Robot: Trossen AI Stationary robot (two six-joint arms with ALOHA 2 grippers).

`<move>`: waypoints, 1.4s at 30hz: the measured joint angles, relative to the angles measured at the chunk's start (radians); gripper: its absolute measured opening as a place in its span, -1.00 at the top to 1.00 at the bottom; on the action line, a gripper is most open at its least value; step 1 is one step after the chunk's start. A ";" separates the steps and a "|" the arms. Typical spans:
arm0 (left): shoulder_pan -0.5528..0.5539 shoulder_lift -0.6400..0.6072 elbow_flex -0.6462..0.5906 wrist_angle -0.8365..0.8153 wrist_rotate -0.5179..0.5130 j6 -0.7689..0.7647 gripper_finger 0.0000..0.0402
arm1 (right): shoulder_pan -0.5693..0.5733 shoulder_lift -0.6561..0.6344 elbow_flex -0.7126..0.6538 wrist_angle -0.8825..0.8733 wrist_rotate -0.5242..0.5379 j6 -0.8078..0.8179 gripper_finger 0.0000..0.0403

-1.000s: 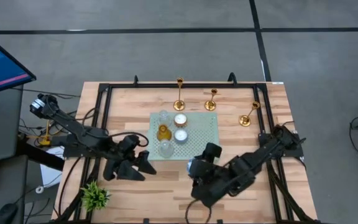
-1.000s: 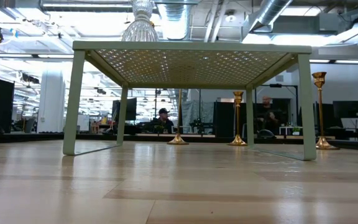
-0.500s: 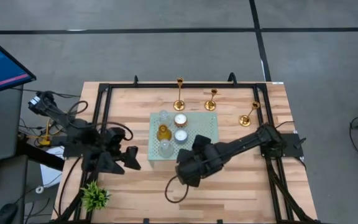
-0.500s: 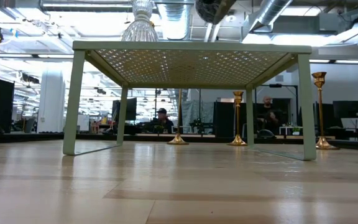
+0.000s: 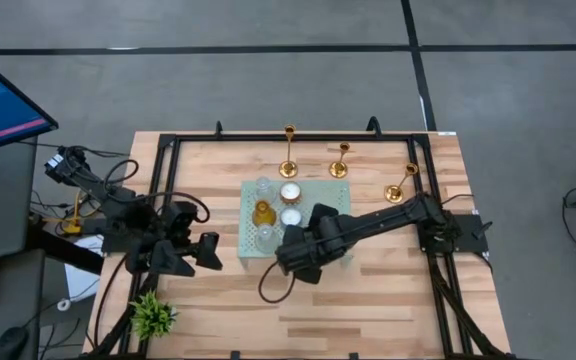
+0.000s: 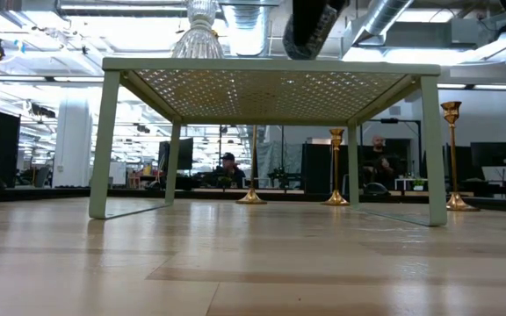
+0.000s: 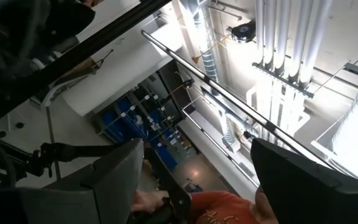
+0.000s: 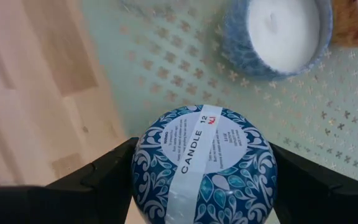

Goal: Pick & Place candle stick holders
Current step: Align the blue scented candle with the other blue scented candle on the shelf

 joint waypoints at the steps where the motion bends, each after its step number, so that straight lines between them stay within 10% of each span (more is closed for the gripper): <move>1: 0.000 0.000 0.000 0.000 0.000 0.000 -0.49 | -0.004 0.000 -0.005 0.003 -0.015 -0.012 -0.42; 42: 0.000 0.000 0.000 0.000 0.000 0.000 -0.49 | -0.035 -0.004 -0.043 0.013 -0.093 -0.153 -0.63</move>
